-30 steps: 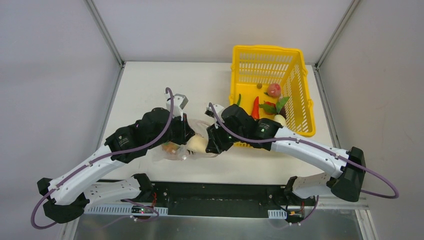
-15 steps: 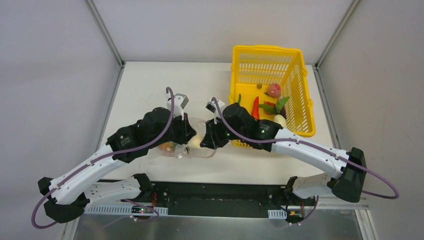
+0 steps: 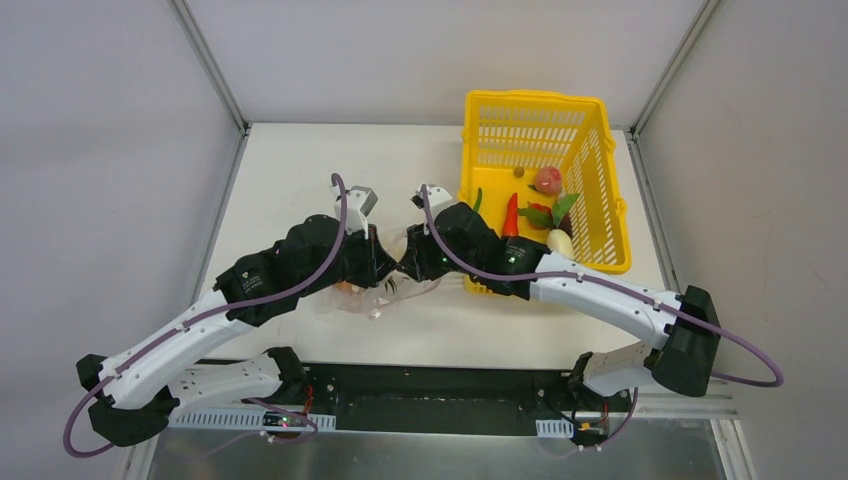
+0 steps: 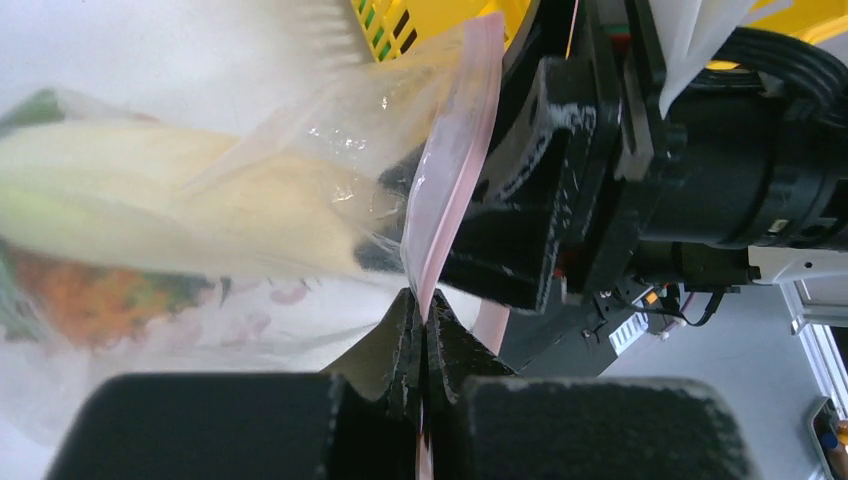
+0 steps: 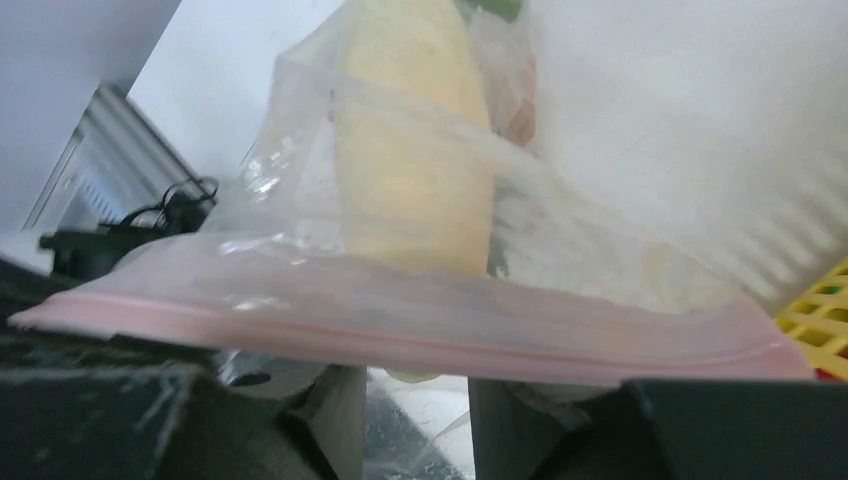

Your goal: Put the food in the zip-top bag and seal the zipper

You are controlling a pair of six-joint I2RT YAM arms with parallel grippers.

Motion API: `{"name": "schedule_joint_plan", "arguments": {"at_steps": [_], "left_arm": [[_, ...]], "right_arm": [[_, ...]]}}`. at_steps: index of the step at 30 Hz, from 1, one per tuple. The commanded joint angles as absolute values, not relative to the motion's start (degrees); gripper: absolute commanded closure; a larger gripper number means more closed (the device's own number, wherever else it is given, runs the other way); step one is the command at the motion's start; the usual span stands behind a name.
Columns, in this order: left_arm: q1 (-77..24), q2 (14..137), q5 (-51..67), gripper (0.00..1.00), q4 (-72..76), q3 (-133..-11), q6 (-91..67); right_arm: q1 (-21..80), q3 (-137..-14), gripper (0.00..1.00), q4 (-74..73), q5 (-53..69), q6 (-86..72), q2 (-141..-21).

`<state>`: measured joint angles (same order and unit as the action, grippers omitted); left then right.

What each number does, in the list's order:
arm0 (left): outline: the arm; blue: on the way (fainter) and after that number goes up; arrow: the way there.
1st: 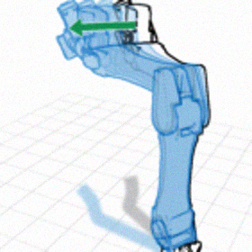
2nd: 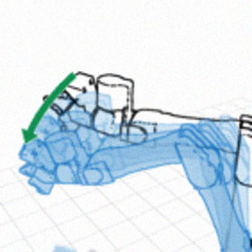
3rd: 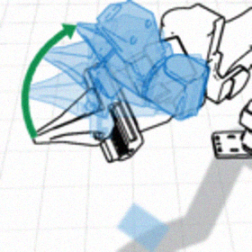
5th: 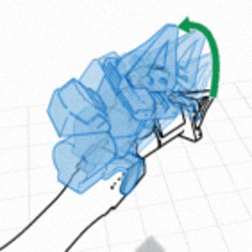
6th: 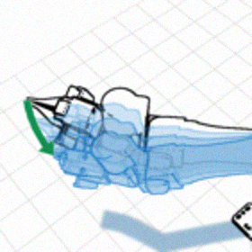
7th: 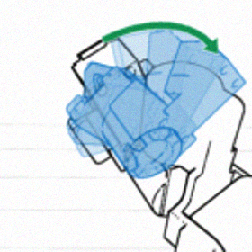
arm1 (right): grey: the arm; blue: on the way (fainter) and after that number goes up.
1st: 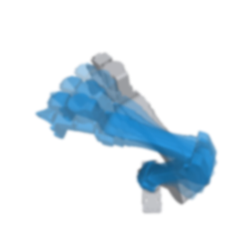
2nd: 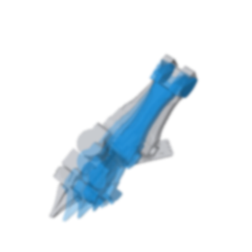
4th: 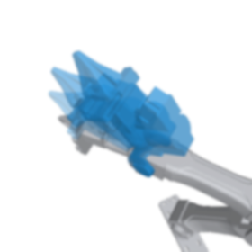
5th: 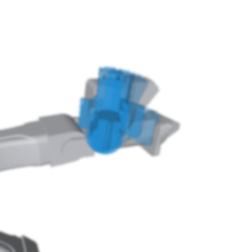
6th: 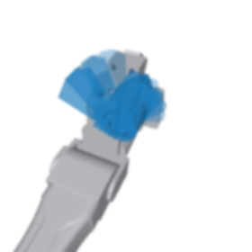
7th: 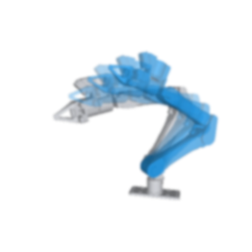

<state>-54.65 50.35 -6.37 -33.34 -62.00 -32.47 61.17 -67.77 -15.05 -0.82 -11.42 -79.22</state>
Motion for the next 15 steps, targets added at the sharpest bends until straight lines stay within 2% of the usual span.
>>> {"name": "schedule_joint_plan", "arguments": {"at_steps": [1, 6, 12, 15], "left_arm": [[-54.50, 49.27, -5.85, 1.00, -30.81, -62.74, -33.49], [-54.48, 49.34, -5.83, 1.00, -31.03, -63.12, -33.44], [-54.47, 49.52, -5.92, 1.00, -32.99, -64.83, -32.58], [-54.47, 49.22, -6.51, 1.00, -34.09, -65.41, -32.15]], "right_arm": [[61.53, -65.76, 0.83, -6.62, -17.62, -15.61, -76.55], [61.54, -63.95, 0.82, -4.39, -22.99, -15.45, -76.86], [61.44, -64.05, 0.72, -4.39, -30.13, -16.79, -78.36], [61.49, -64.02, 0.71, -3.73, -31.66, -17.63, -78.70]]}}
